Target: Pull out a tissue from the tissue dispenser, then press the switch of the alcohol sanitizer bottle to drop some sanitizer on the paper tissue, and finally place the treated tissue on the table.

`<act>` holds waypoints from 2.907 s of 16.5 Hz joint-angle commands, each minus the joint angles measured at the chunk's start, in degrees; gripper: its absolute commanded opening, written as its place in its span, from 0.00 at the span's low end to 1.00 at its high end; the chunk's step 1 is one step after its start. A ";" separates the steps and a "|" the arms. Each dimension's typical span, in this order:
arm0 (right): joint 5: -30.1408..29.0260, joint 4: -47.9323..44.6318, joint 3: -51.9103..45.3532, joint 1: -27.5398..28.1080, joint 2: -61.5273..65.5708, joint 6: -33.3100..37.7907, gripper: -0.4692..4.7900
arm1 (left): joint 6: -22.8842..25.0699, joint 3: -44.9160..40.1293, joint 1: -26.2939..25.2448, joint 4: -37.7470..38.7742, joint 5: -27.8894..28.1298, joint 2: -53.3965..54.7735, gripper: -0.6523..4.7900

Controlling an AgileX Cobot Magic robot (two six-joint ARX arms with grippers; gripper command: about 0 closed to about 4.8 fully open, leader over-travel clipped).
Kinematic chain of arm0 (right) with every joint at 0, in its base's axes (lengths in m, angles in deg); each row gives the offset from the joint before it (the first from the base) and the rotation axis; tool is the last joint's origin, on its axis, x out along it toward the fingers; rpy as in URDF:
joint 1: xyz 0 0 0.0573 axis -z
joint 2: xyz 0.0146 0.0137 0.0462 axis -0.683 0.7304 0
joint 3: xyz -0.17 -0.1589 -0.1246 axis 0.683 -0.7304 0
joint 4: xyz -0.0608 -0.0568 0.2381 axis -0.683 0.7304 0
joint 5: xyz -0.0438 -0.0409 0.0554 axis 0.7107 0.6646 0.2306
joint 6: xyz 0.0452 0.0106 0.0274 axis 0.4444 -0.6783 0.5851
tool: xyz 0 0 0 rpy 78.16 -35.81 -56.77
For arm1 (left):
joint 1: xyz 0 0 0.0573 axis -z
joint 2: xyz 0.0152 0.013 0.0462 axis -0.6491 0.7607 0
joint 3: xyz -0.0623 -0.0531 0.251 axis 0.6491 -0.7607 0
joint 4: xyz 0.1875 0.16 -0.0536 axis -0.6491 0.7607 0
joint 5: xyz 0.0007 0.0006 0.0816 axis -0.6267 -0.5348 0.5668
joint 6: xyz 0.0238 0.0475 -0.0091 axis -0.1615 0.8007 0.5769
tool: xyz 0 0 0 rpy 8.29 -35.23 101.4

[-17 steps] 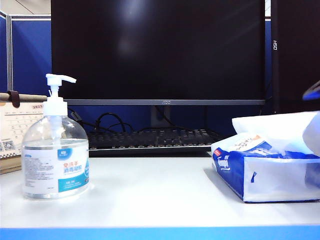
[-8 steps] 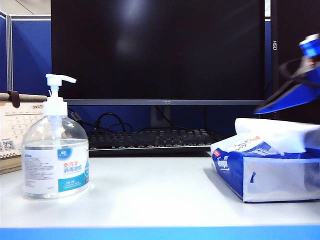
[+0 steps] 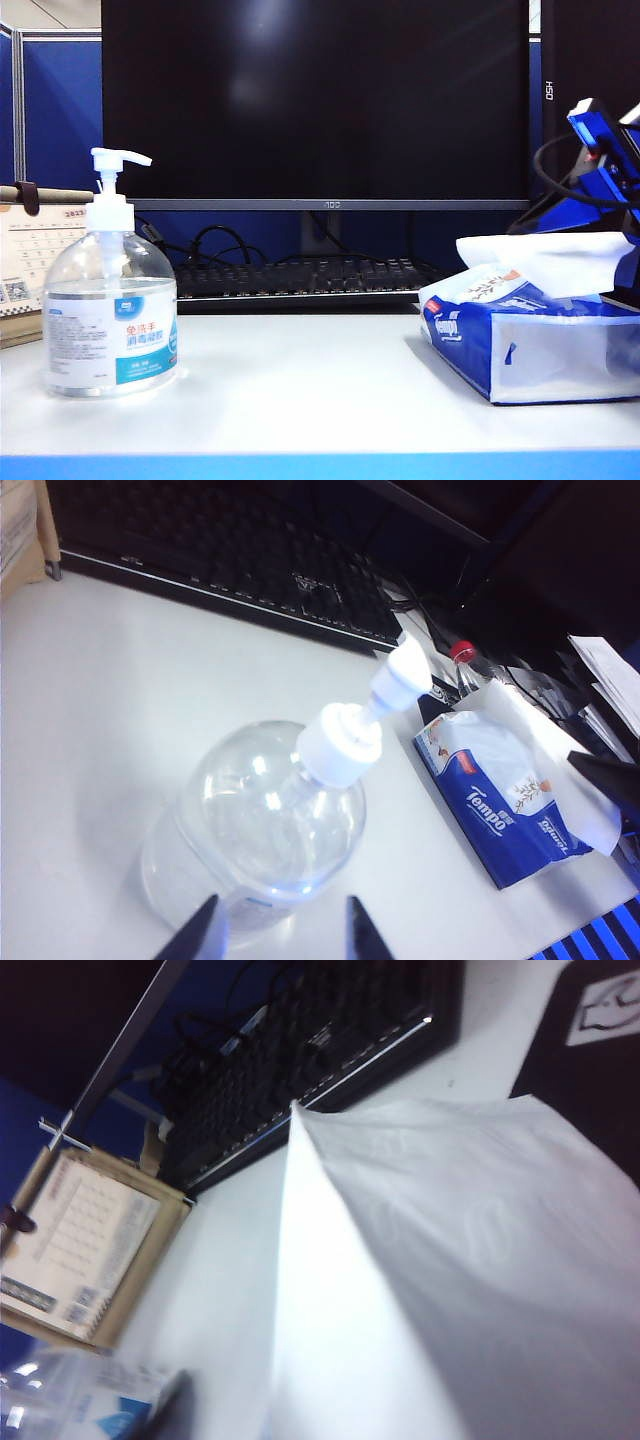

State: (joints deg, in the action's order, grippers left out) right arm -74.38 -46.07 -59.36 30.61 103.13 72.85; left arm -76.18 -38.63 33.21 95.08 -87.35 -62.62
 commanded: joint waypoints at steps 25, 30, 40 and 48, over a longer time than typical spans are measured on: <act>-12.66 21.05 16.52 -18.67 -9.60 -6.58 0.08 | -6.84 6.10 -0.04 -20.13 -1.01 12.74 0.40; -12.79 13.88 17.25 -24.61 0.57 -5.53 0.08 | -2.38 11.34 -0.02 -20.17 -4.20 21.97 0.40; -17.27 29.11 34.03 -25.14 14.10 -20.52 0.08 | -6.32 11.37 0.02 -24.33 -9.03 26.67 0.40; -19.74 36.28 44.94 -21.94 21.42 -25.24 0.08 | -8.87 11.37 6.49 -28.30 -5.75 29.22 0.40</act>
State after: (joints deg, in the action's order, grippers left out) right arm -92.32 -10.01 -15.21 8.77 123.89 47.97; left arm -84.48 -27.50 37.89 68.92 -95.16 -34.58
